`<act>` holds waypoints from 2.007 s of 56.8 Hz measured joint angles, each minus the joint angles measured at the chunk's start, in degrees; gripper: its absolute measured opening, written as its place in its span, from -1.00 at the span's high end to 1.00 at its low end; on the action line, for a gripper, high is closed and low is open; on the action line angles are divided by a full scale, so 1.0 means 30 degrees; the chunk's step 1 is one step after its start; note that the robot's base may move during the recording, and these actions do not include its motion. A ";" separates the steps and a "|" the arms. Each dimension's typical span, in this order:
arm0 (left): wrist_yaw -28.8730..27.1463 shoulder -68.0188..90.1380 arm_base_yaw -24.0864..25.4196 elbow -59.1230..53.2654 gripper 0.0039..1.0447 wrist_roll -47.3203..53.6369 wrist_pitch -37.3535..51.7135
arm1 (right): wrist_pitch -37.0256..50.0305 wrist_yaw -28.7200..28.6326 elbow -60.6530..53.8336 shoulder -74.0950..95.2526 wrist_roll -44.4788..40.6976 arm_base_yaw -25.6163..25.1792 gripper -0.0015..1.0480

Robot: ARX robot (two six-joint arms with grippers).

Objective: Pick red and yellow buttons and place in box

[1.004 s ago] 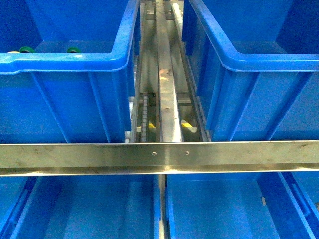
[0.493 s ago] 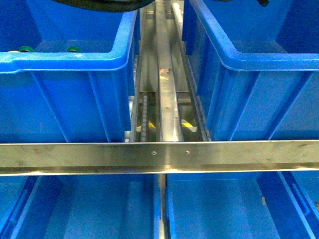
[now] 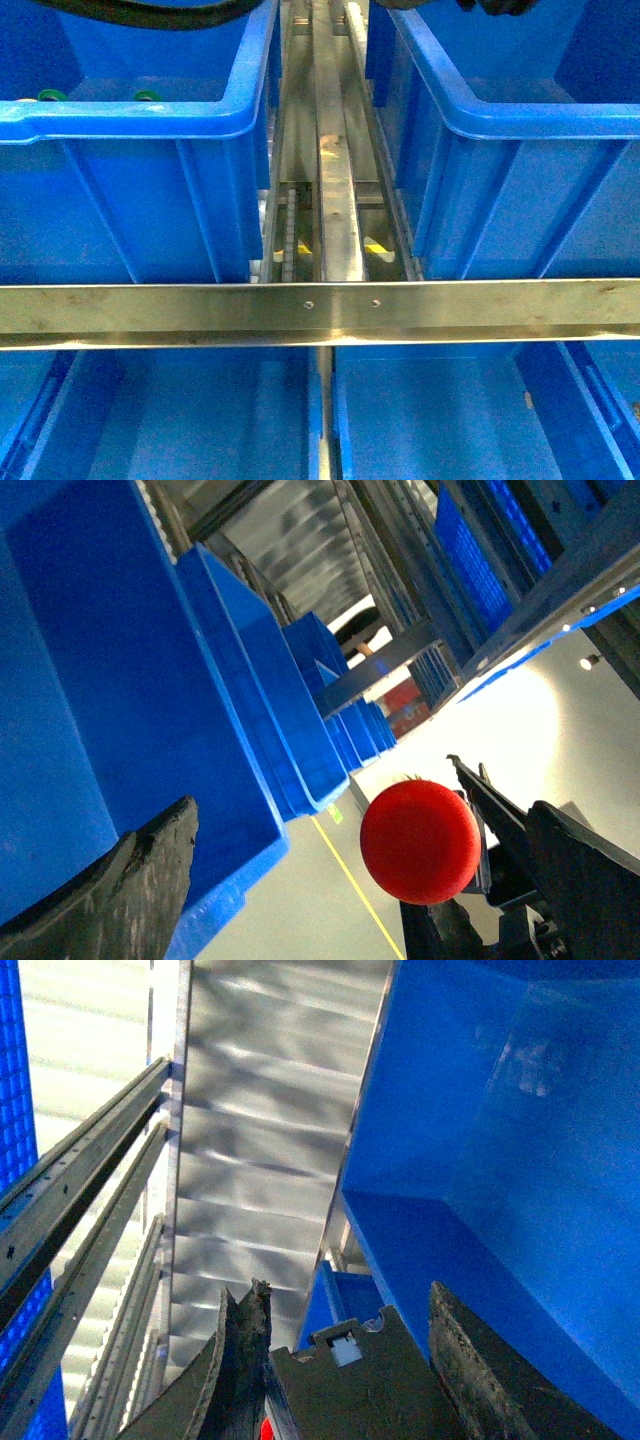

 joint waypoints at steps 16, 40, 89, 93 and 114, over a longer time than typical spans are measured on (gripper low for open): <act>-0.2943 -0.6980 0.2820 -0.4619 -0.85 0.3249 -0.0372 | 0.0772 0.0925 -0.0393 0.0707 -0.1472 0.0058 0.27; -0.3257 -2.1719 0.7053 -1.2713 -0.85 0.7701 -0.9697 | 0.2397 0.4779 -0.0474 0.1479 -0.6200 0.3592 0.28; -0.9959 -3.4840 0.9836 -2.4800 0.96 1.8054 -1.5118 | 0.2849 0.8728 -0.1326 0.1727 -1.1016 0.7235 0.28; -0.9573 -3.4876 1.0295 -2.4800 0.96 1.8054 -1.5191 | 0.2849 0.8888 -0.1406 0.1610 -1.1322 0.7242 0.28; -0.6492 -3.5051 1.3486 -2.4800 0.96 1.8105 -1.5533 | 0.3359 0.9085 -0.1741 0.1246 -1.2488 0.7665 0.28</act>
